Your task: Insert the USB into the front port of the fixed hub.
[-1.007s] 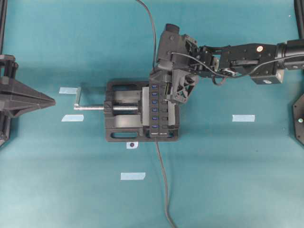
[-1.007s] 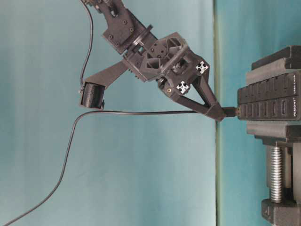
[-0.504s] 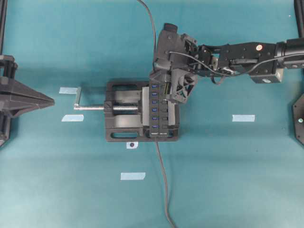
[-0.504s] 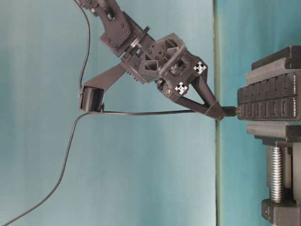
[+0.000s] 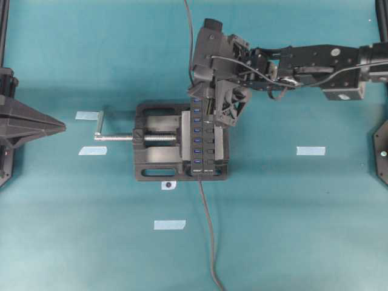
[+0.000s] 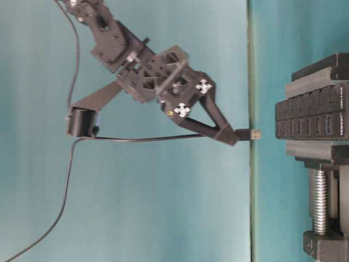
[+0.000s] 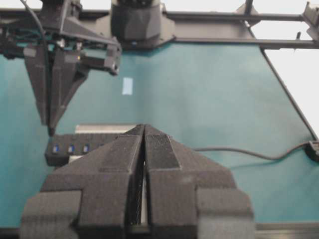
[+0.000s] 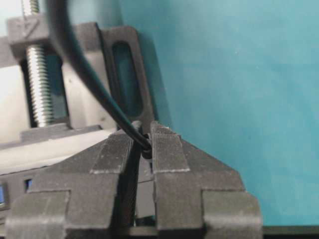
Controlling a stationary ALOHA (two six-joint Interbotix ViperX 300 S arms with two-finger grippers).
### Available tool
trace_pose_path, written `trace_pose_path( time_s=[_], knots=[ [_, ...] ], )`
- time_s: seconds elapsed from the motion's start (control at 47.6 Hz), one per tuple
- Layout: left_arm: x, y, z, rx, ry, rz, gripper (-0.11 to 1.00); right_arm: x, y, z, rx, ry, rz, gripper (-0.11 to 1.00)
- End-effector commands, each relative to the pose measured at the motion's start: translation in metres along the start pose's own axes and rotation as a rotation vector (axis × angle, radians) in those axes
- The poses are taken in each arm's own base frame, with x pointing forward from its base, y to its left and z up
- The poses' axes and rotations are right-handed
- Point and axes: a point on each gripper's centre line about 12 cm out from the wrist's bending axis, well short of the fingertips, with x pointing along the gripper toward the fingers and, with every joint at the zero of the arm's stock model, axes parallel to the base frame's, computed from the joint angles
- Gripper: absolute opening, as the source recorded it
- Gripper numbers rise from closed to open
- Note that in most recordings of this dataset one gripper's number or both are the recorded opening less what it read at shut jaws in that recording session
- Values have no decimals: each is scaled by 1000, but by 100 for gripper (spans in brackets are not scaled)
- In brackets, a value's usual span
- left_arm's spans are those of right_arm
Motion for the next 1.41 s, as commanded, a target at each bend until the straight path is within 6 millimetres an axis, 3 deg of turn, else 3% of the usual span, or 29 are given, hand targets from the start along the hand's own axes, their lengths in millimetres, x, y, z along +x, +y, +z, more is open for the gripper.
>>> trace_pose_path(
  time_s=[0.0,0.378,0.63,0.965,1.385],
  knots=[
    [1,0,8,3,-15,1,0,-20,5,21,0,-60,10,3],
    [1,0,6,3,-5,1,0,-52,33,27,6,-93,70,3],
    [2,0,7,1,-6,1,0,-62,53,16,67,-106,116,3],
    [2,0,12,0,-14,1,0,-55,75,-4,126,-108,163,3],
    [2,0,13,0,1,2,0,-39,82,-4,111,-88,169,3]
  ],
)
